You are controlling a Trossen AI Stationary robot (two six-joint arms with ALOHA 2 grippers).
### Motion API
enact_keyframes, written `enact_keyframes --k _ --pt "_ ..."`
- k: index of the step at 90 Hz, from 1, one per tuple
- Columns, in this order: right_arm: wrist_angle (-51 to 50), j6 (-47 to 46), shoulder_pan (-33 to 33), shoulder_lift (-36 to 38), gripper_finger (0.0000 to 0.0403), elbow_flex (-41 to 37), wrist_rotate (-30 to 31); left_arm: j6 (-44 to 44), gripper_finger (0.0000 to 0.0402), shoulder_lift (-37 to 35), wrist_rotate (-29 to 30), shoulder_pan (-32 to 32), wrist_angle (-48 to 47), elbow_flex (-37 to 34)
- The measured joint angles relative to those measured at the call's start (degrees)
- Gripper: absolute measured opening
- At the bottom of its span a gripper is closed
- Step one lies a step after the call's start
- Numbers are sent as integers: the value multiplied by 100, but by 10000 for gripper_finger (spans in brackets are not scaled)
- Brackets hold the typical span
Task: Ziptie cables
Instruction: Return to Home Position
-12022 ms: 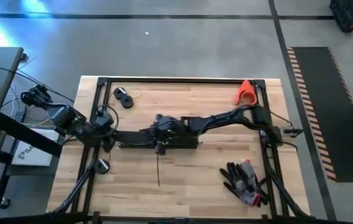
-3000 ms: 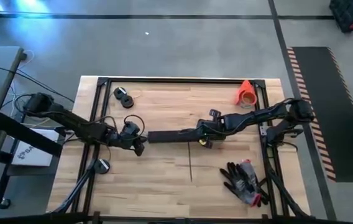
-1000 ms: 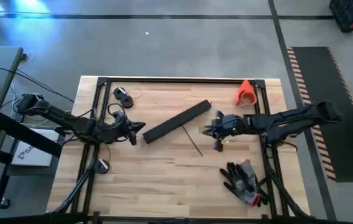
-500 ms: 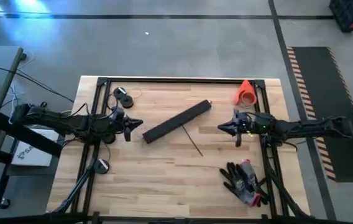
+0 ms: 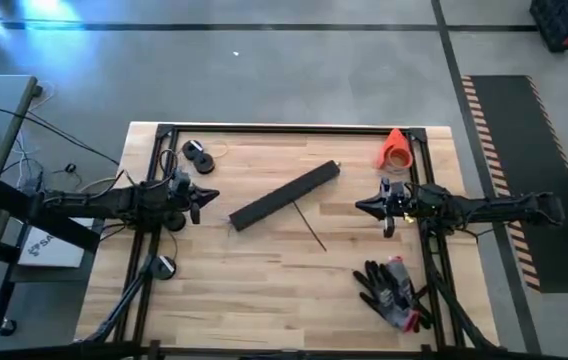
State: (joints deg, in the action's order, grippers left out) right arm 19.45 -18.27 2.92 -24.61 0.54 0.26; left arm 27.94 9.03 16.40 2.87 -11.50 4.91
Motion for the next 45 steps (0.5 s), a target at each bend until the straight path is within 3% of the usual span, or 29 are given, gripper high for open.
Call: enact_keyframes --k 16,24,45 --pt "79 -227 -104 162 0 -2 -6 -139 0 -892 -10 -36 -1082 309" --pt "-33 -227 -120 312 0 -2 -10 -184 0 -857 284 -85 -1736 519" --pt "-154 -67 -120 765 0 -2 93 -229 0 -880 408 -357 -1683 532"
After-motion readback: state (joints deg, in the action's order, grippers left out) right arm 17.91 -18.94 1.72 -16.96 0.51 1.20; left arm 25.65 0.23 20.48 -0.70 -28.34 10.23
